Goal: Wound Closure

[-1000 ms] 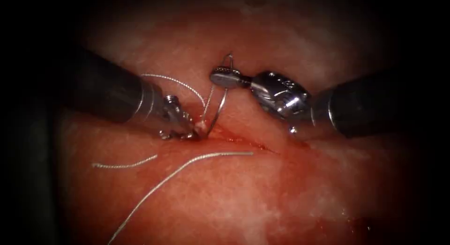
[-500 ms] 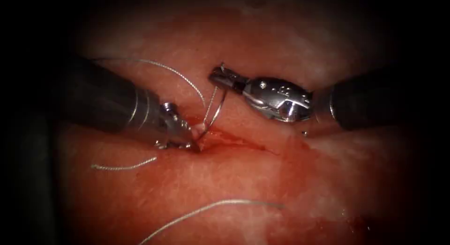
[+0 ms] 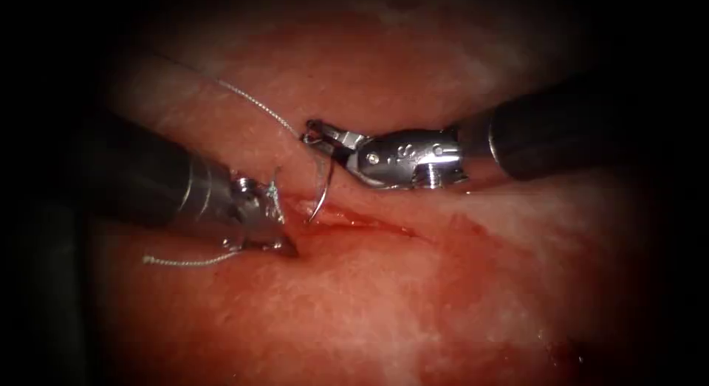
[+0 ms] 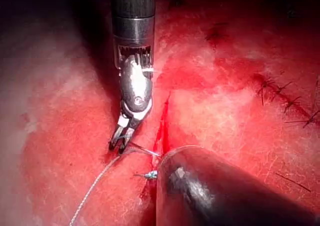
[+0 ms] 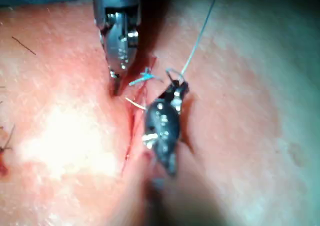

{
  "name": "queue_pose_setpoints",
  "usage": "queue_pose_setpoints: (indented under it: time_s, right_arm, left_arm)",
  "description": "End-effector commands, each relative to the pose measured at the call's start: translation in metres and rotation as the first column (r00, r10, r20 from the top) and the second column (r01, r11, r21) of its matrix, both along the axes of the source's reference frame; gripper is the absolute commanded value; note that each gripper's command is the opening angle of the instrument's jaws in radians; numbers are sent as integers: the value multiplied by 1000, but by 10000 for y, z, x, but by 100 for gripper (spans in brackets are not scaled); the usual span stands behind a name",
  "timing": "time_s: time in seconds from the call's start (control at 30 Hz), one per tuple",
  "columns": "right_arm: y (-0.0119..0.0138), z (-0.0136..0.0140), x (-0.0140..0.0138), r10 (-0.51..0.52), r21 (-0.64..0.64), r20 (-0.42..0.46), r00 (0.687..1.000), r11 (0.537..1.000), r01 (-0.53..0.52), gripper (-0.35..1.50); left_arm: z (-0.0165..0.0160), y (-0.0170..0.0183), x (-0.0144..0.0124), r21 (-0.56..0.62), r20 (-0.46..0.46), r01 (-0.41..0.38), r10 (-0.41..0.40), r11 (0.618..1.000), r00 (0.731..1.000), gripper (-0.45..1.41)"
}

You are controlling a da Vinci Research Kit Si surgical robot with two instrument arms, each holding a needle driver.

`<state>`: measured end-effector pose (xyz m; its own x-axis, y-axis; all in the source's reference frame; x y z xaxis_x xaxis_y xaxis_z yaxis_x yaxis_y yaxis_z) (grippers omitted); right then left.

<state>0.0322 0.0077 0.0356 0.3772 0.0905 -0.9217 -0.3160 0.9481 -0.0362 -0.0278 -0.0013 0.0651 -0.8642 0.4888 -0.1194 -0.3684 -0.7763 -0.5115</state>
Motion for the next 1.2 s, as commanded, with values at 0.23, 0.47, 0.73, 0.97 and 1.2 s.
queue_pose_setpoints:
  time_s: [0.23, 0.47, 0.73, 0.97, 1.2]
  right_arm:
    - [-9, 7, 6, -13, -71, 46, 999, 997, 16, -35]
    - [-3, 3, 3, 3, -117, 88, 996, 993, 7, -35]
    - [-4, 8, 5, 2, -185, 131, 991, 983, 23, -35]
    - [-9, 16, 11, -11, -238, 179, 984, 970, 55, -35]
    - [-8, 19, 7, 5, -256, 209, 978, 965, 50, -35]
  left_arm:
    - [4, -14, -5, -2, 9, 6, -6, 1000, 1000, -45]
    - [8, -22, -5, -12, 12, 7, -7, 1000, 1000, -45]
    - [11, -32, 0, -17, 15, 1, -1, 1000, 1000, -45]
    - [8, -34, 1, -18, 18, -5, 6, 1000, 1000, -45]
    - [5, -36, 0, -19, 21, -4, 4, 1000, 1000, -45]
